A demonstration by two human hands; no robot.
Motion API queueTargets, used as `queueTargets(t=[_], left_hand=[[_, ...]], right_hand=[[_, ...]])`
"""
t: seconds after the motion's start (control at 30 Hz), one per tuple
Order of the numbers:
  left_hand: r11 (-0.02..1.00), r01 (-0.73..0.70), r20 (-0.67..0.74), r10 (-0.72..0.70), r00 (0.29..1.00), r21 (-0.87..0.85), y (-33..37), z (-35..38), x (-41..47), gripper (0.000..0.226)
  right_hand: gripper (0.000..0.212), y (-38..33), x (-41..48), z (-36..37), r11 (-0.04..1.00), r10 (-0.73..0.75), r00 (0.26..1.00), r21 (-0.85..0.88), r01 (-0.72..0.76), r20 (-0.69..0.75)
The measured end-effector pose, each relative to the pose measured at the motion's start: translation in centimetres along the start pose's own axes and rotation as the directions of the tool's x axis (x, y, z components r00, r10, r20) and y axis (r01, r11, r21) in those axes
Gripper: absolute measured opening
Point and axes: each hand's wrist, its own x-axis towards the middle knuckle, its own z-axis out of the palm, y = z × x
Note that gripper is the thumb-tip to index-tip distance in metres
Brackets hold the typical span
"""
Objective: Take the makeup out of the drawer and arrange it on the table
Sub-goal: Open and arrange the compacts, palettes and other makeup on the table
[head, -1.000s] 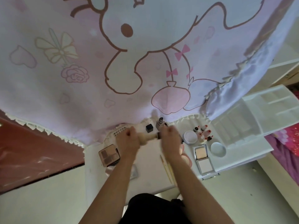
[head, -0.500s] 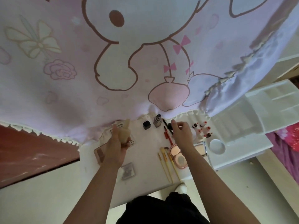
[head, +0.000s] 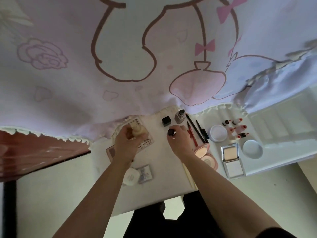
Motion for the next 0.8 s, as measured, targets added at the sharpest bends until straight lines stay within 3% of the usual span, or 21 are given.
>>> queueTargets(t=[0.23, 0.4, 0.57, 0.8], left_hand=[[0.976, -0.098, -0.025, 0.104, 0.994, 0.193, 0.0, 0.4, 0.7, 0.043], [0.948, -0.164, 0.047, 0.158, 0.986, 0.272, -0.4, 2.8, 1.1, 0.033], [0.926, -0.204, 0.103, 0.18, 0.978, 0.317, -2.2, 6.4, 1.2, 0.034], [0.925, -0.219, 0.142, 0.183, 0.973, 0.309, -3.7, 10.4, 2.1, 0.034]], right_hand=[[0.035, 0.4, 0.9, 1.0, 0.991, -0.025, 1.0, -0.129, 0.023, -0.011], [0.026, 0.8, 1.5, -0.1, 0.977, 0.012, 0.998, -0.213, -0.024, -0.056], [0.022, 0.8, 2.5, -2.1, 0.864, 0.063, 0.994, -0.494, -0.097, -0.084], [0.025, 2.0, 3.8, -3.0, 0.816, 0.04, 0.994, -0.571, -0.089, -0.097]])
